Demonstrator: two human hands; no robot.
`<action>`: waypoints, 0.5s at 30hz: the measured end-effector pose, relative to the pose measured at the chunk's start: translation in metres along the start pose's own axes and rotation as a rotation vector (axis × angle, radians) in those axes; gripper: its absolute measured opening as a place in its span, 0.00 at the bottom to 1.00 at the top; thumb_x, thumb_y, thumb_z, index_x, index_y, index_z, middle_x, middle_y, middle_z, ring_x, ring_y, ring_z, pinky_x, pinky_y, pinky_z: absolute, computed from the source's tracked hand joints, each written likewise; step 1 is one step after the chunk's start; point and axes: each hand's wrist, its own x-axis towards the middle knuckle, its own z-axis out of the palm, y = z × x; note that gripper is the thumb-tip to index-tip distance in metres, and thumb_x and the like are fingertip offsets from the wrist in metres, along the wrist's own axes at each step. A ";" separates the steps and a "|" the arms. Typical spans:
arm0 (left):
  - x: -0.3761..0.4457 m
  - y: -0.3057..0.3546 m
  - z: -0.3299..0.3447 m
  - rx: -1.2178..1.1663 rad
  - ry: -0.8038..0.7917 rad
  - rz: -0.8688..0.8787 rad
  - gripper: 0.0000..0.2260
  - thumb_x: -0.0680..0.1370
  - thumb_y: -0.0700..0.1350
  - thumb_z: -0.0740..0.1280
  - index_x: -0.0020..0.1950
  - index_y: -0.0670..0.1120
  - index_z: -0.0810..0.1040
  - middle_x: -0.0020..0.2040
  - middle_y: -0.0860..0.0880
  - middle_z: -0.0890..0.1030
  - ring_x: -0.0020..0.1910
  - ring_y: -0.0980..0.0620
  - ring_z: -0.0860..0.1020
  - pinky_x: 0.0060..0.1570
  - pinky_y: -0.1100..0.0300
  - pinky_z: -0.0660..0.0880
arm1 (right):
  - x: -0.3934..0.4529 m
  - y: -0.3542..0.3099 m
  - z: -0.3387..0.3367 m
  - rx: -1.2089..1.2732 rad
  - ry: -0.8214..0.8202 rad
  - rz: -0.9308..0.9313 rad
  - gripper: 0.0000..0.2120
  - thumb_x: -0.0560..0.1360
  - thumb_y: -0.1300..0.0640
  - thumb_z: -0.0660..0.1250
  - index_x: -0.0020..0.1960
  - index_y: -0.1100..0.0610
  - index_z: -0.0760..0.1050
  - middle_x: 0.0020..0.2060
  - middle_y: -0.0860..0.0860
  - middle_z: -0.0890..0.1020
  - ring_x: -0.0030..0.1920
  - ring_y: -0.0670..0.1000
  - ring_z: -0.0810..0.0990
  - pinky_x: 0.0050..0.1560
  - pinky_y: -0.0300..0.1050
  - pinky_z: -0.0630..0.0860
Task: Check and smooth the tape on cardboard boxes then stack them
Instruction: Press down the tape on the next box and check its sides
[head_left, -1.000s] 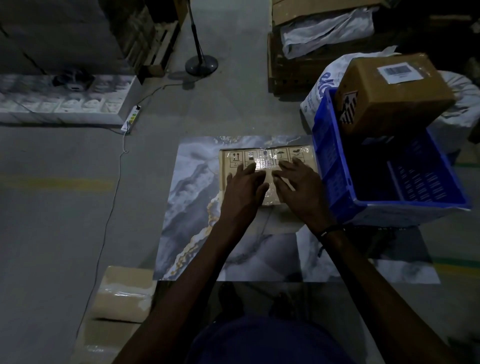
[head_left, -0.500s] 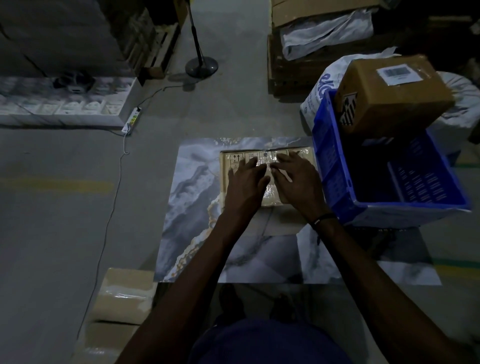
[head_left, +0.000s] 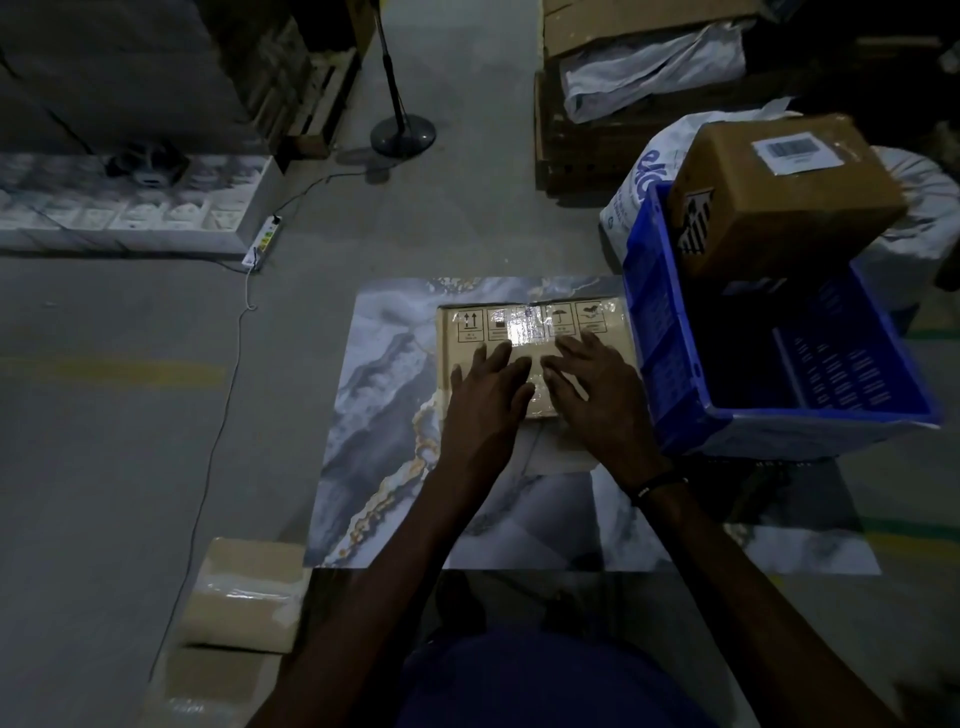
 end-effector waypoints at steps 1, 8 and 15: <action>-0.001 0.001 -0.001 -0.009 0.004 -0.004 0.16 0.86 0.49 0.60 0.70 0.45 0.77 0.76 0.44 0.69 0.79 0.41 0.60 0.75 0.39 0.54 | 0.001 0.001 0.001 -0.013 -0.002 -0.001 0.14 0.82 0.51 0.66 0.65 0.53 0.81 0.71 0.52 0.77 0.77 0.54 0.66 0.77 0.57 0.63; 0.002 0.008 -0.005 0.048 0.002 -0.014 0.14 0.85 0.47 0.61 0.66 0.42 0.78 0.72 0.42 0.74 0.75 0.40 0.66 0.72 0.39 0.61 | 0.003 -0.001 0.000 -0.040 -0.004 0.010 0.14 0.82 0.50 0.65 0.65 0.53 0.80 0.70 0.52 0.77 0.76 0.54 0.67 0.75 0.56 0.66; 0.009 0.004 -0.001 0.127 0.041 0.047 0.08 0.83 0.47 0.65 0.56 0.46 0.80 0.61 0.45 0.79 0.59 0.43 0.75 0.57 0.39 0.74 | 0.008 0.001 -0.005 -0.107 -0.048 -0.006 0.15 0.82 0.48 0.65 0.65 0.51 0.81 0.70 0.50 0.77 0.76 0.52 0.68 0.73 0.47 0.64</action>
